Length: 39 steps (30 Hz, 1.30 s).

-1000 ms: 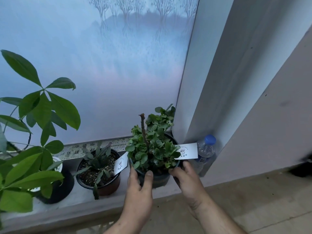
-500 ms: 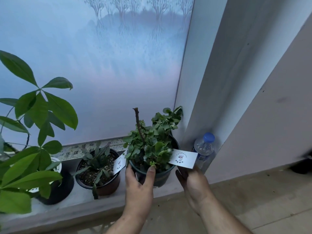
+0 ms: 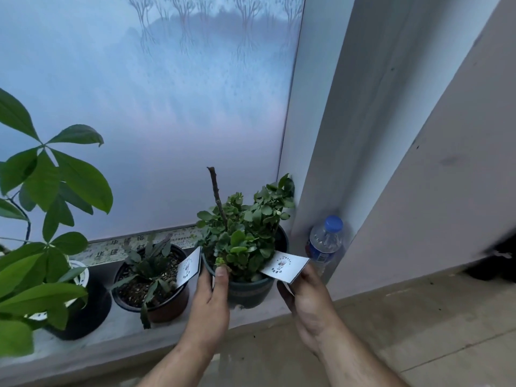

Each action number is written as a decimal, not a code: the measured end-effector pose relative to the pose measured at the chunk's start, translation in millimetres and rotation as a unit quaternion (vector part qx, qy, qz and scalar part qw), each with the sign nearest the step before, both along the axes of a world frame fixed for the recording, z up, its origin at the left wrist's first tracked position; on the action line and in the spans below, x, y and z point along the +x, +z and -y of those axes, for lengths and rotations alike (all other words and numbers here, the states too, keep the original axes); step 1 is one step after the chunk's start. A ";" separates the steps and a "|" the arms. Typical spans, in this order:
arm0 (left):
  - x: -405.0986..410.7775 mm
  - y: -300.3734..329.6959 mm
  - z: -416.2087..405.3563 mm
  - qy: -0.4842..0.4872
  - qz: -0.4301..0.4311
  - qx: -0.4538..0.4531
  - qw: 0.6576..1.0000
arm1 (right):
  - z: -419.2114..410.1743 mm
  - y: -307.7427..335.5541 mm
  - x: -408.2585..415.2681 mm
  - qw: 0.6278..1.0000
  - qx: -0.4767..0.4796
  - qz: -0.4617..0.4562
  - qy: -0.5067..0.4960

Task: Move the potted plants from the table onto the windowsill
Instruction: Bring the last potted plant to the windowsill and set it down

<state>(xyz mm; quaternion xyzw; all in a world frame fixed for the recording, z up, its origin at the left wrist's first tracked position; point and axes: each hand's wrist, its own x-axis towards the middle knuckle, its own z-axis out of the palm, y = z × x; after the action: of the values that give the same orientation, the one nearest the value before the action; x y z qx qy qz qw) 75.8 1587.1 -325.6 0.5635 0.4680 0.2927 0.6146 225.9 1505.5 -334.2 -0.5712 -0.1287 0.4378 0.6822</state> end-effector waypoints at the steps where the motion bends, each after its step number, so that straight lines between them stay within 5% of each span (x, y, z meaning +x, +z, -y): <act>1: 2.8 -0.3 4.2 0.016 0.000 -0.001 1.000 | 0.1 0.4 4.0 1.000 -0.009 -0.013 -0.002; 17: 7.5 -7.2 6.5 0.007 -0.016 -0.020 1.000 | -16.0 -12.6 28.2 0.995 -0.009 -0.101 -0.004; 28: 6.4 -1.9 22.2 0.033 0.029 -0.014 0.999 | -15.0 -1.9 26.1 0.997 0.011 -0.083 0.002; 39: -5.2 -4.1 4.8 -0.005 -0.013 -0.039 0.999 | -11.1 -0.9 19.8 0.998 -0.008 -0.053 0.016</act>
<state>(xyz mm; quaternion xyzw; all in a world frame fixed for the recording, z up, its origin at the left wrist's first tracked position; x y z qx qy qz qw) 70.6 1582.3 -329.7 0.5449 0.4846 0.2636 0.6314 245.7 1516.6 -335.2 -0.5504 -0.0977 0.4792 0.6767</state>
